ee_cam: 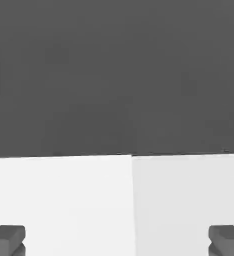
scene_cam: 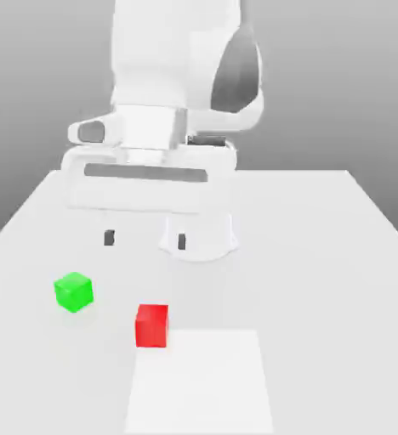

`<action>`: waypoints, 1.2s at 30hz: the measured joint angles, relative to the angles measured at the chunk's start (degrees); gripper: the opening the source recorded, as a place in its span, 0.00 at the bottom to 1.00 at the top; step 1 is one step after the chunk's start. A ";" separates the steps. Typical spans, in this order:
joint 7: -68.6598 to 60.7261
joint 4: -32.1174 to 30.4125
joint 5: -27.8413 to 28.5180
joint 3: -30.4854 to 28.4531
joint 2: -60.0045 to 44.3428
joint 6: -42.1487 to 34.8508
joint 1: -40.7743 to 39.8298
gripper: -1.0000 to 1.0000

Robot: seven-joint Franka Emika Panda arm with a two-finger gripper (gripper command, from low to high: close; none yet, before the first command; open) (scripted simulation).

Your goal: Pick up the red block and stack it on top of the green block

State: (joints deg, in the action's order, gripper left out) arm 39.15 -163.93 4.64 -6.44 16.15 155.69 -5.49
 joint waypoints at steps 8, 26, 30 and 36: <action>-8.46 -3.03 -8.92 2.84 -23.59 18.78 -3.33 0.50; -7.88 -5.17 -2.28 1.72 -8.96 6.23 -5.77 0.00; -16.76 -5.42 0.57 -1.63 -7.01 4.57 -7.70 0.00; -31.18 -5.72 4.61 -7.00 -4.51 2.49 -10.56 0.00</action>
State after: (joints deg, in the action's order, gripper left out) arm 7.97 -169.65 9.25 -13.44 11.64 158.18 -16.05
